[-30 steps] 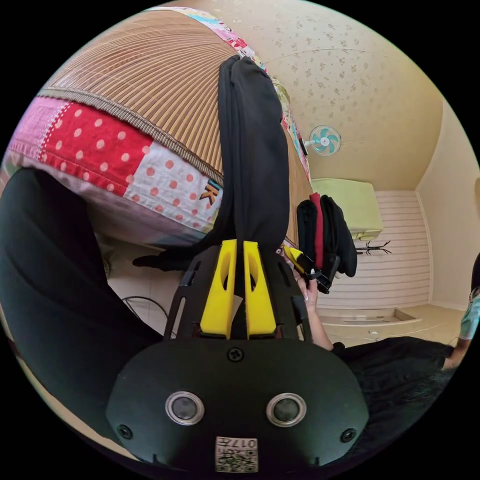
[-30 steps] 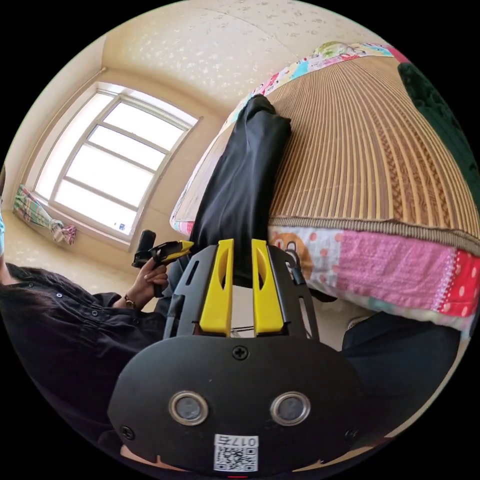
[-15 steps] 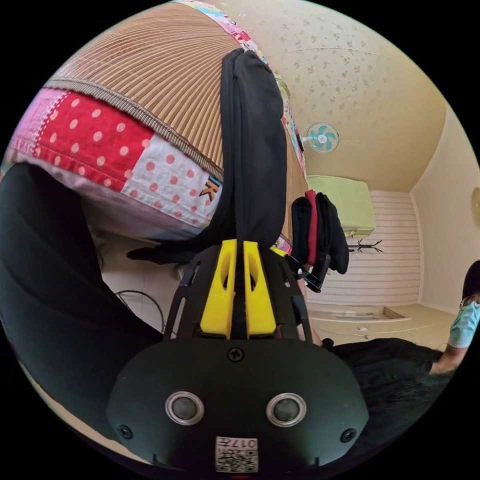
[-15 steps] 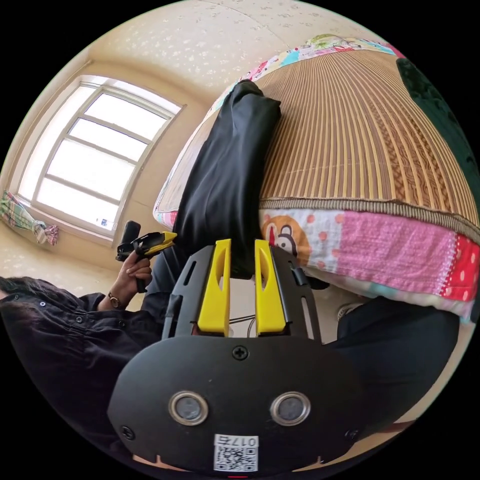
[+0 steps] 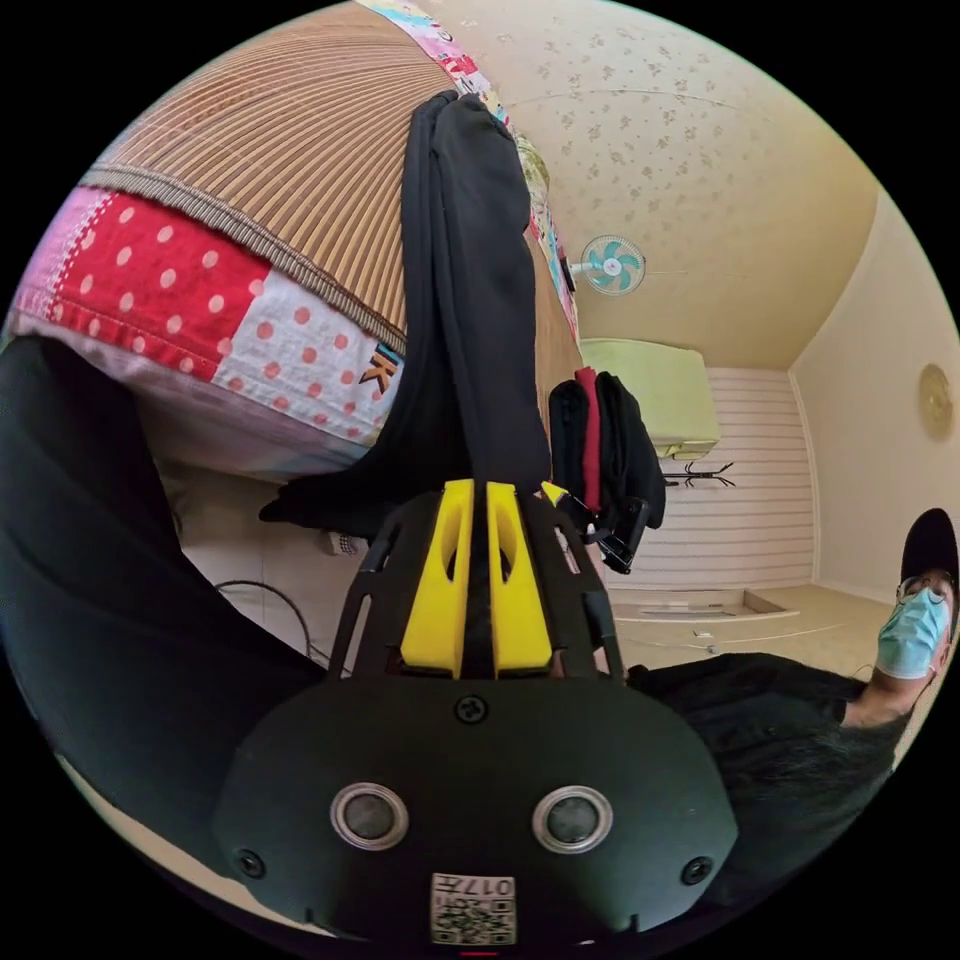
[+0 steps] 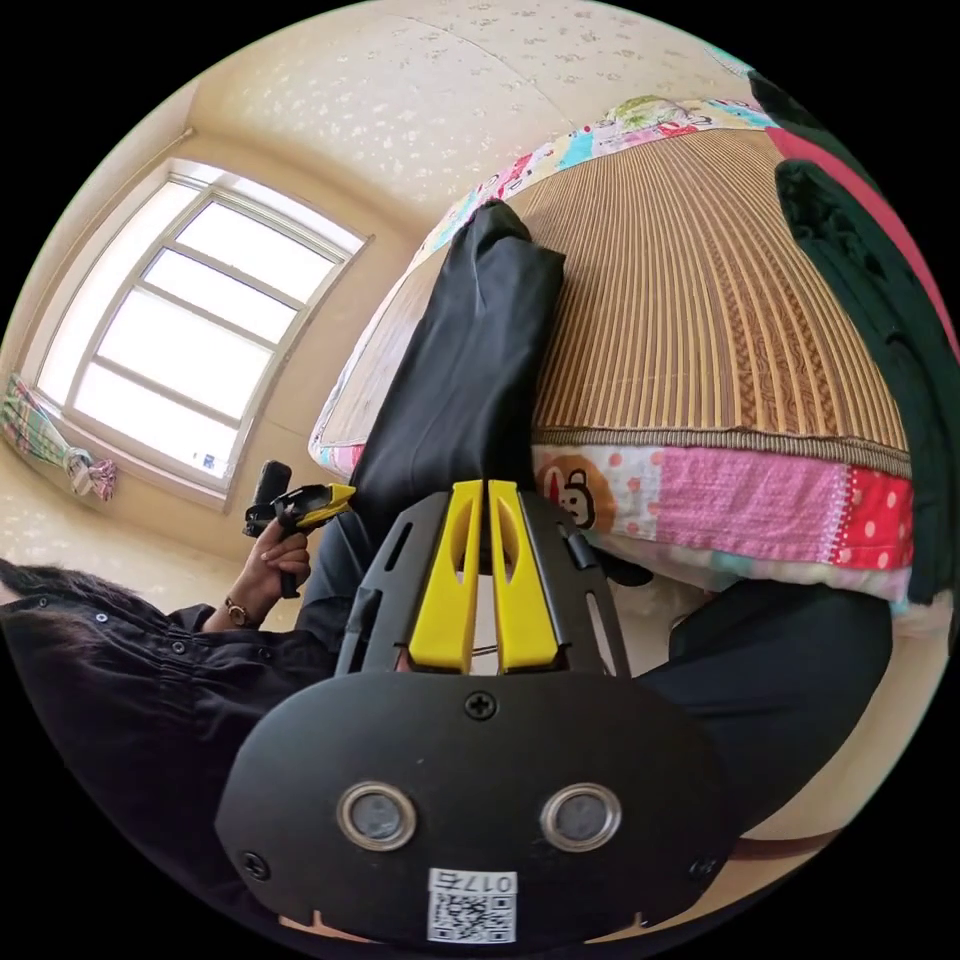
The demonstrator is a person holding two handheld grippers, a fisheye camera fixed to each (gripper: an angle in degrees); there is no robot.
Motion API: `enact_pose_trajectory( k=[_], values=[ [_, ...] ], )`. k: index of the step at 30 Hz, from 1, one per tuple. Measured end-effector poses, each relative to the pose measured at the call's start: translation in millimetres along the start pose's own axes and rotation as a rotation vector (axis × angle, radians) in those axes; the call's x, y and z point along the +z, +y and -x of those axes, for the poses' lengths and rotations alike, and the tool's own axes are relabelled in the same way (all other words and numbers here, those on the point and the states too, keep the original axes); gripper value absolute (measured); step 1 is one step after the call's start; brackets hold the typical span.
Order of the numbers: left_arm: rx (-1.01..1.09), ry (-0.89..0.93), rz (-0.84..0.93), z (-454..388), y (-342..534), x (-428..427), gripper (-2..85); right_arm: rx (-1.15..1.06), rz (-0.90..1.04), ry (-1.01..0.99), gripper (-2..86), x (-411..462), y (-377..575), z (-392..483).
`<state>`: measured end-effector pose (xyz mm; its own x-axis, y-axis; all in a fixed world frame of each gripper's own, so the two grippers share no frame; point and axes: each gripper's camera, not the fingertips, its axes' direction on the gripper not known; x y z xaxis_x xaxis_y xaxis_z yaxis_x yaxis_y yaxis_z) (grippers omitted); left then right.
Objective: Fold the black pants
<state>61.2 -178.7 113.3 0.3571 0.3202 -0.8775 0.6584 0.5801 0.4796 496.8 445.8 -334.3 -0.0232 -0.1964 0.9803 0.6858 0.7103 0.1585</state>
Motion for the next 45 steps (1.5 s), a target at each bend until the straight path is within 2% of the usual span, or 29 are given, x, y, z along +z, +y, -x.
enact_pose_trajectory(
  k=[3, 6, 9, 11, 13, 14, 17, 20, 22, 24, 26, 29, 33, 36, 38, 40, 43, 45],
  values=[
    [0.01, -0.144, 0.009, 6.1, 3.0, 0.4, 3.2, 0.008, 0.122, 0.065, 2.8, 18.2, 1.1, -19.3],
    [0.076, -0.079, -0.068, 6.0, 1.5, -13.7, 8.3, -0.01, 0.048, 0.008, 4.5, 5.4, 4.8, -34.4],
    [0.147, -0.143, -0.09, -0.8, -8.4, -20.4, 12.0, -0.041, 0.02, -0.077, 6.1, -2.5, -5.2, -56.1],
    [0.201, -0.183, -0.059, -3.6, -14.6, -13.3, 12.2, -0.02, 0.12, -0.102, 6.6, 15.1, -16.5, -83.1],
    [0.245, -0.242, 0.007, -2.7, -17.5, 2.6, 11.5, -0.058, 0.151, -0.209, 6.3, 24.2, -16.6, -98.5],
    [0.261, -0.277, 0.006, -2.6, -14.6, 7.4, 10.7, -0.061, 0.183, -0.28, 6.1, 31.8, -14.5, -107.2],
    [0.274, -0.291, -0.028, -4.9, -2.1, 5.1, 6.7, -0.056, 0.173, -0.301, 4.7, 38.7, -0.9, -118.4],
    [0.23, -0.201, 0.045, -8.3, 5.6, 2.3, 4.8, -0.018, 0.159, -0.369, 3.4, 30.0, 13.8, -125.0],
    [0.286, -0.072, 0.024, -28.7, 14.8, -22.4, 4.6, -0.057, 0.07, -0.458, 3.0, 2.2, 25.1, -115.0],
    [0.434, 0.118, -0.067, -79.1, 27.6, -77.6, 4.4, -0.131, -0.034, -0.565, 2.8, -38.0, 30.4, -95.7],
    [0.587, 0.226, -0.139, -131.3, 34.4, -123.3, 4.4, -0.342, -0.144, -0.65, 2.5, -101.9, 24.8, -41.7],
    [0.861, 0.303, -0.249, -228.1, 44.0, -189.8, 4.6, -0.647, -0.252, -0.649, 2.3, -180.5, 12.0, 45.5],
    [1.074, 0.364, -0.411, -330.2, 50.9, -250.9, 4.5, -0.82, -0.384, -0.628, 2.1, -254.6, -2.1, 115.7],
    [0.985, 0.259, -0.455, -362.3, 26.2, -257.7, 4.4, -0.764, -0.435, -0.563, 2.1, -279.6, -21.3, 135.6],
    [0.864, 0.215, -0.437, -360.6, -3.9, -248.1, 4.3, -0.673, -0.434, -0.423, 2.0, -277.6, -45.6, 130.6],
    [0.78, 0.241, -0.419, -351.2, -37.7, -237.6, 4.2, -0.62, -0.44, -0.337, 2.0, -268.5, -68.1, 120.0],
    [0.735, 0.271, -0.406, -347.0, -90.8, -228.9, 4.3, -0.539, -0.455, -0.357, 2.0, -258.6, -113.6, 95.1],
    [0.743, 0.187, -0.398, -352.5, -124.6, -221.2, 4.4, -0.509, -0.471, -0.322, 2.0, -251.7, -135.1, 86.0]
  ],
)
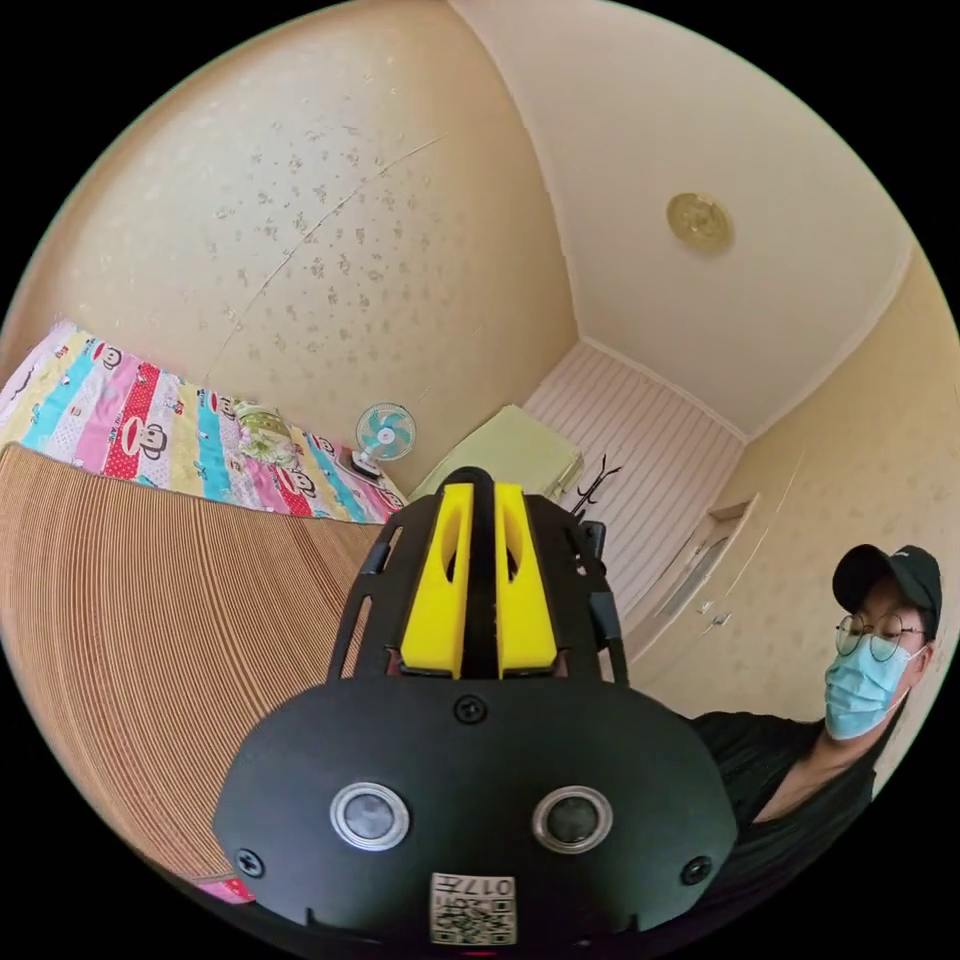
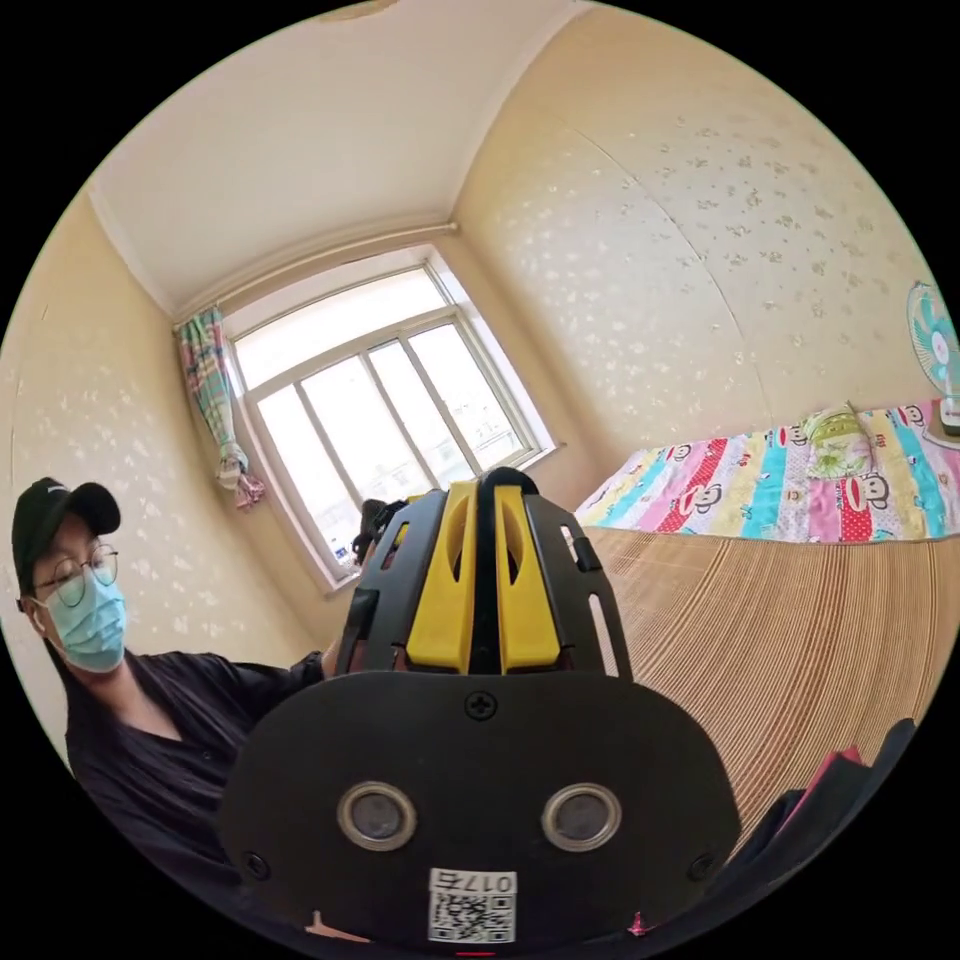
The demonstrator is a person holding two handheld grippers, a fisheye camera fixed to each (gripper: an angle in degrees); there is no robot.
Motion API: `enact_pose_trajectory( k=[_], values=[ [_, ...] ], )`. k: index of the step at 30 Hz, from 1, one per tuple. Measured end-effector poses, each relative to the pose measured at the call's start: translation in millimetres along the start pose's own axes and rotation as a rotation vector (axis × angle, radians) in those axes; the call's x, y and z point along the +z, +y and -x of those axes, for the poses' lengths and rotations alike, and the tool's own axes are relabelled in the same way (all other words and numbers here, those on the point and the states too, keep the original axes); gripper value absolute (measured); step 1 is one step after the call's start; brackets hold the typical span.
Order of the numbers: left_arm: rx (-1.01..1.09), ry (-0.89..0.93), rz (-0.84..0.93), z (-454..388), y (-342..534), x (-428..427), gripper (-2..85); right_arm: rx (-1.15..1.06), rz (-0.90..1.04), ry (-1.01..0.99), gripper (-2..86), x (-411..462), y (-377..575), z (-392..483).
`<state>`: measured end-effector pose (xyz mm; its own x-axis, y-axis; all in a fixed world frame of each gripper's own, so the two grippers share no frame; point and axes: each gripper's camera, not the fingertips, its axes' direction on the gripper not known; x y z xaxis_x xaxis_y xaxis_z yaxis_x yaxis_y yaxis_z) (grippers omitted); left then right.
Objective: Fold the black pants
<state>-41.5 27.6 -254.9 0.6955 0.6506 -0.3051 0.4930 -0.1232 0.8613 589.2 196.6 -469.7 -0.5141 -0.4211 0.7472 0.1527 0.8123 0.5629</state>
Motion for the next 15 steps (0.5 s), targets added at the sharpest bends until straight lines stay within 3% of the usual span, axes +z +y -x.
enact_pose_trajectory(
  k=[4, 6, 9, 11, 13, 15],
  values=[
    [0.024, -0.151, 0.11, 30.3, 11.3, 25.3, 4.6, 0.01, 0.09, 0.171, 1.9, 26.5, 23.2, -24.5],
    [-0.002, -0.242, 0.241, 61.4, 61.2, 41.8, 4.7, 0.029, 0.175, 0.237, 1.9, 37.8, 66.6, -35.6],
    [-0.093, -0.346, 0.477, 110.3, 166.6, 62.4, 3.5, 0.17, 0.402, 0.316, 2.0, 57.1, 181.9, -70.7],
    [-0.176, -0.388, 0.61, 134.9, 236.0, 66.8, 2.0, 0.302, 0.655, 0.322, 2.1, 68.2, 285.1, -96.8],
    [-0.266, -0.33, 0.707, 151.4, 292.6, 63.9, 3.6, 0.388, 0.761, 0.326, 2.7, 61.4, 333.1, -104.9],
    [-0.395, -0.257, 0.719, 159.8, 341.7, 44.6, 5.9, 0.451, 0.711, 0.345, 5.0, 43.1, 340.6, -107.3]
  ],
)
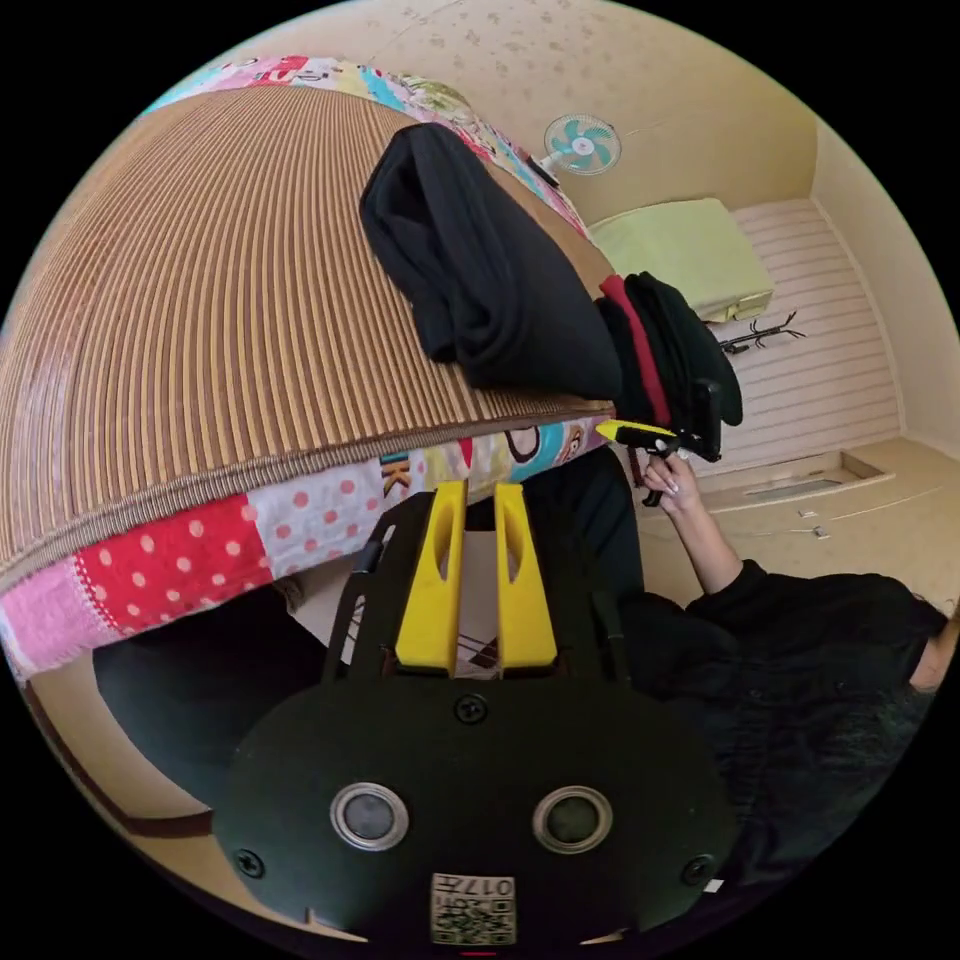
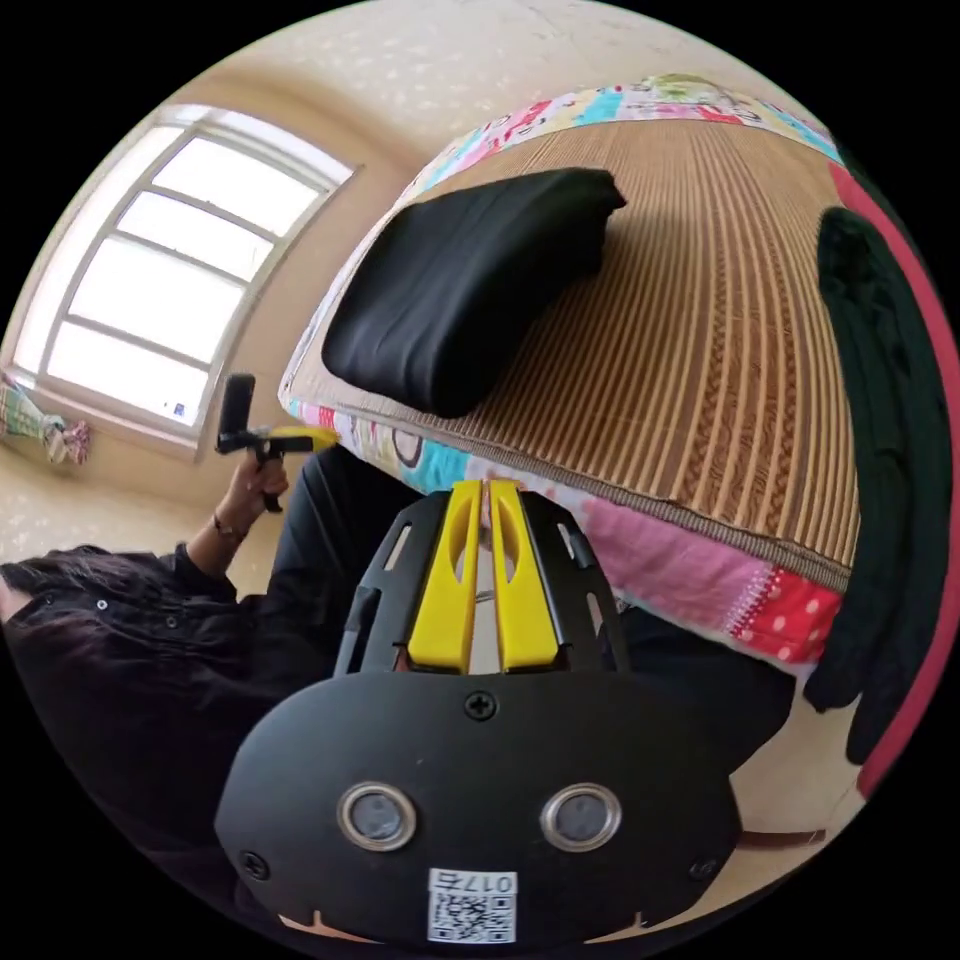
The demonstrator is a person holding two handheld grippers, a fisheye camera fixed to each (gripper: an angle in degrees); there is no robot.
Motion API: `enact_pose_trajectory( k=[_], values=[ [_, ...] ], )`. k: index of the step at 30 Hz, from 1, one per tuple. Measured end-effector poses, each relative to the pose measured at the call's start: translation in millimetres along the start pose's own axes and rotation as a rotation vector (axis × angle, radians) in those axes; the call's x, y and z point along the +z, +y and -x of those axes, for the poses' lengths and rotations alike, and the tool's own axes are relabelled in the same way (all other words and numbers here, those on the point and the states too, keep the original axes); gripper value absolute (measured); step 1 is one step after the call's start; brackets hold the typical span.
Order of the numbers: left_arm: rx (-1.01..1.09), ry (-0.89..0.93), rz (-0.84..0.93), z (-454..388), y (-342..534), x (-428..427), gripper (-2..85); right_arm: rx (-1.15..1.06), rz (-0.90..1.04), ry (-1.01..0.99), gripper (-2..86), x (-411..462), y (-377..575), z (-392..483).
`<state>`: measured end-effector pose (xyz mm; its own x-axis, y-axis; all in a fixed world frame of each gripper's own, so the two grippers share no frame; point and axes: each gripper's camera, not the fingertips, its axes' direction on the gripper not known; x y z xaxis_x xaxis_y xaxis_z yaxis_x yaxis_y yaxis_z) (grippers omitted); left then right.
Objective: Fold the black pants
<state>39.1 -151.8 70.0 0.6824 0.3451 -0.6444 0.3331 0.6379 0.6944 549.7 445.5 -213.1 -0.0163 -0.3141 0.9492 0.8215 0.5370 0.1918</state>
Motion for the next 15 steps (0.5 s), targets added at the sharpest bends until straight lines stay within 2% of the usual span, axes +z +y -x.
enact_pose_trajectory(
  k=[2, 6, 10, 13, 15],
  values=[
    [-0.036, 0.043, -0.058, 7.9, 29.1, -5.3, 6.4, 0.054, -0.159, -0.066, 11.5, -33.5, -13.2, -8.4],
    [-0.099, 0.058, -0.237, 6.8, 74.2, -45.9, 6.5, 0.101, -0.294, -0.063, 15.1, -54.0, -78.9, -19.1],
    [-0.055, 0.034, -0.282, -2.4, 100.0, -84.7, 6.5, 0.106, -0.008, -0.146, 12.9, 36.7, -188.3, -18.5],
    [-0.115, -0.026, -0.437, -2.1, 148.3, -124.0, 6.5, 0.001, -0.047, -0.069, 11.8, 70.0, -237.6, 40.5],
    [-0.237, -0.007, -0.586, 10.0, 194.9, -139.1, 6.5, -0.076, -0.001, -0.039, 11.6, 107.0, -271.4, 89.9]
  ],
)
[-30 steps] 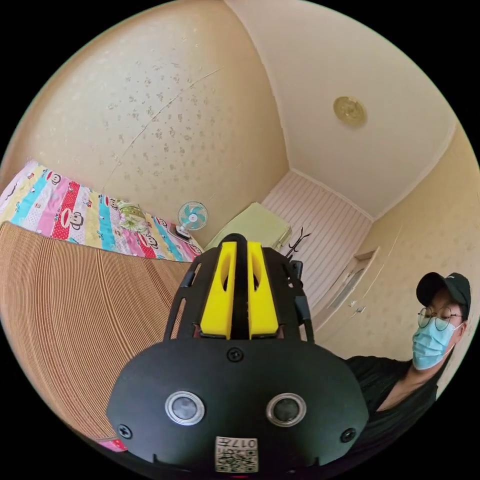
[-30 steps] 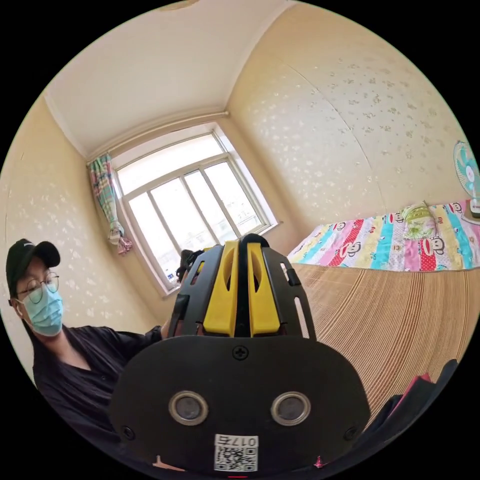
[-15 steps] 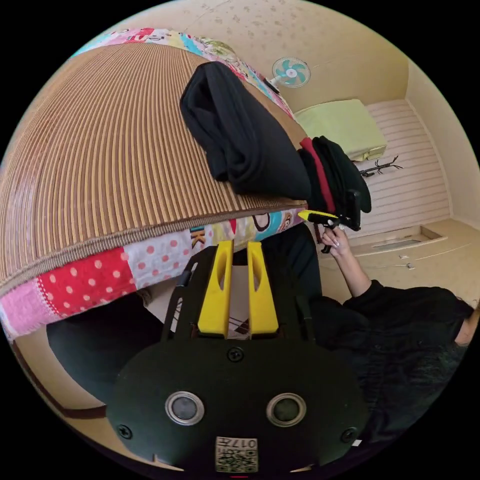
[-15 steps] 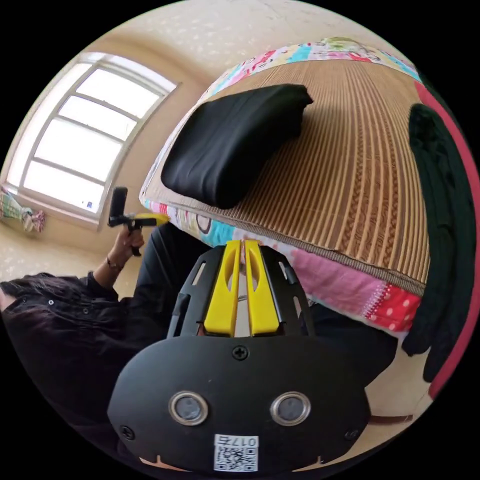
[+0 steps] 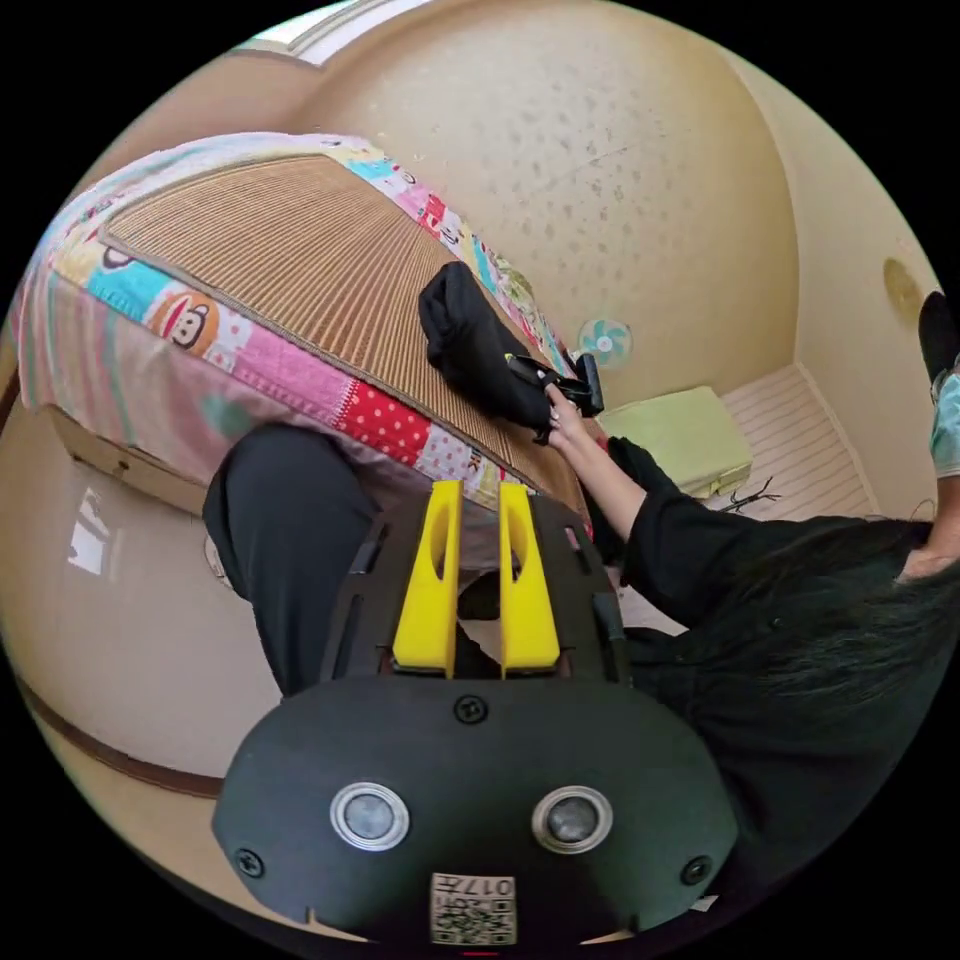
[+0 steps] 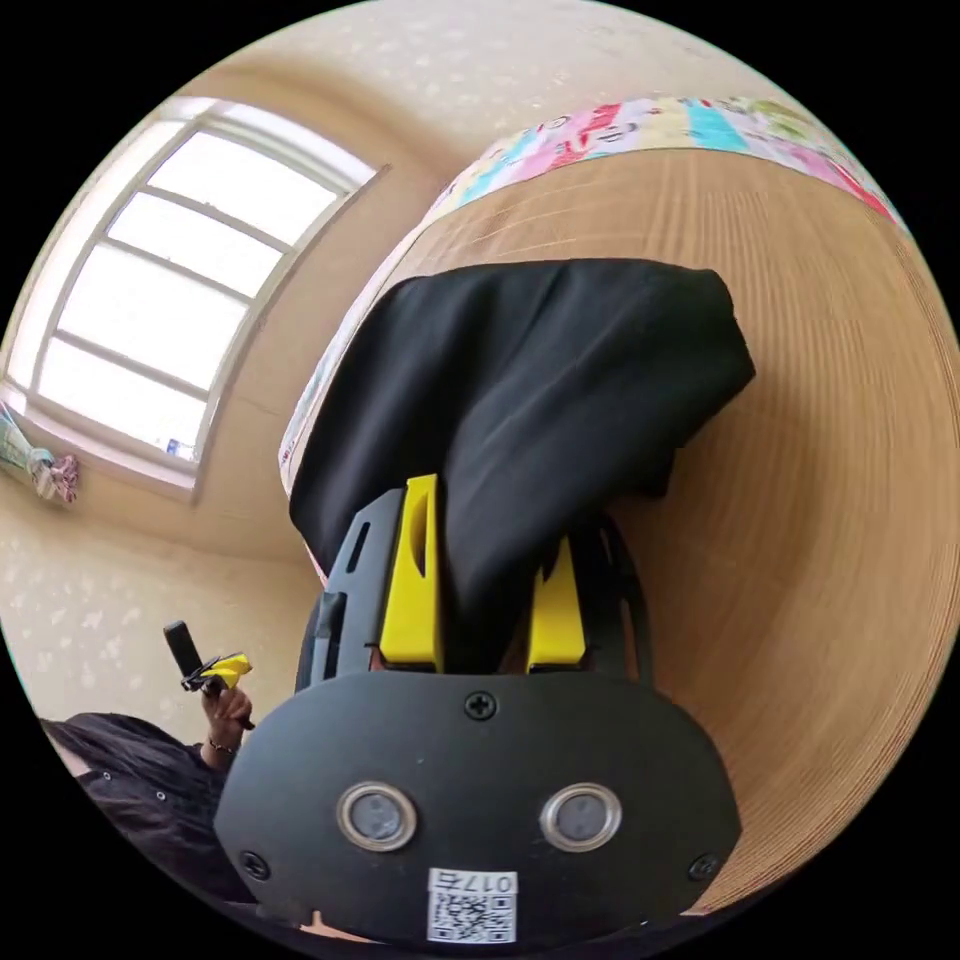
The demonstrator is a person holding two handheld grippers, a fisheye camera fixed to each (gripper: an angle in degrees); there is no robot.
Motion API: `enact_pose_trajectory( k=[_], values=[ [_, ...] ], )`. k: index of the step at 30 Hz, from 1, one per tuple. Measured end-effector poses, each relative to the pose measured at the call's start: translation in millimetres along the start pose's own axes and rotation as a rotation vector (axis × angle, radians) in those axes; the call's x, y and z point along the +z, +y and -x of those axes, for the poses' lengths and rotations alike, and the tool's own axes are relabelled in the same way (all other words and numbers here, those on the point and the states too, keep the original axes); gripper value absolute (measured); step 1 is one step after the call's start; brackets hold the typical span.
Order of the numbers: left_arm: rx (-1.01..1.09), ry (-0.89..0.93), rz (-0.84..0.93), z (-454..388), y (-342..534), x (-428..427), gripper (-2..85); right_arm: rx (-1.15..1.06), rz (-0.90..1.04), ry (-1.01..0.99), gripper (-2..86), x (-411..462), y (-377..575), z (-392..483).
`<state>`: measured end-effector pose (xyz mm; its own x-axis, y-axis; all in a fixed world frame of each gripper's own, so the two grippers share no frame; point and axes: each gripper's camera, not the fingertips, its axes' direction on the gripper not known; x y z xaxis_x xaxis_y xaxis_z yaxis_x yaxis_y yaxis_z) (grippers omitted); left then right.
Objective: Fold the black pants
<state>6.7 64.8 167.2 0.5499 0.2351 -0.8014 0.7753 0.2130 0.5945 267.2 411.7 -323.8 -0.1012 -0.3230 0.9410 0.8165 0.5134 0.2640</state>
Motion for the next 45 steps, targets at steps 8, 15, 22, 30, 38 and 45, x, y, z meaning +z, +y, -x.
enact_pose_trajectory(
  k=[8, 15, 22, 30, 38, 45],
  values=[
    [-0.224, -0.057, -0.16, 28.8, 58.2, -41.5, 6.5, -0.121, 0.171, -0.134, 13.3, 227.3, -123.6, 217.3],
    [-0.062, -0.251, -0.109, -6.2, 18.8, -8.8, 7.1, -0.263, 0.108, -0.3, 16.6, 275.0, -105.1, 308.6],
    [0.243, -0.52, 0.015, -68.7, -80.7, 100.2, 24.4, -0.272, -0.256, 0.173, 23.6, 73.9, 36.8, 172.6],
    [0.277, -0.55, -0.02, -127.3, -187.0, 287.5, 27.4, 0.241, -0.219, 0.543, 36.3, -45.7, 111.5, 32.4],
    [0.203, -0.77, 0.022, -135.2, -180.6, 367.4, 26.9, 0.233, -0.151, 0.714, 37.4, -1.1, 106.2, 58.0],
    [0.223, -0.825, 0.065, -143.7, -175.2, 388.7, 26.1, 0.228, -0.161, 0.693, 37.5, 8.0, 104.9, 73.1]
  ],
)
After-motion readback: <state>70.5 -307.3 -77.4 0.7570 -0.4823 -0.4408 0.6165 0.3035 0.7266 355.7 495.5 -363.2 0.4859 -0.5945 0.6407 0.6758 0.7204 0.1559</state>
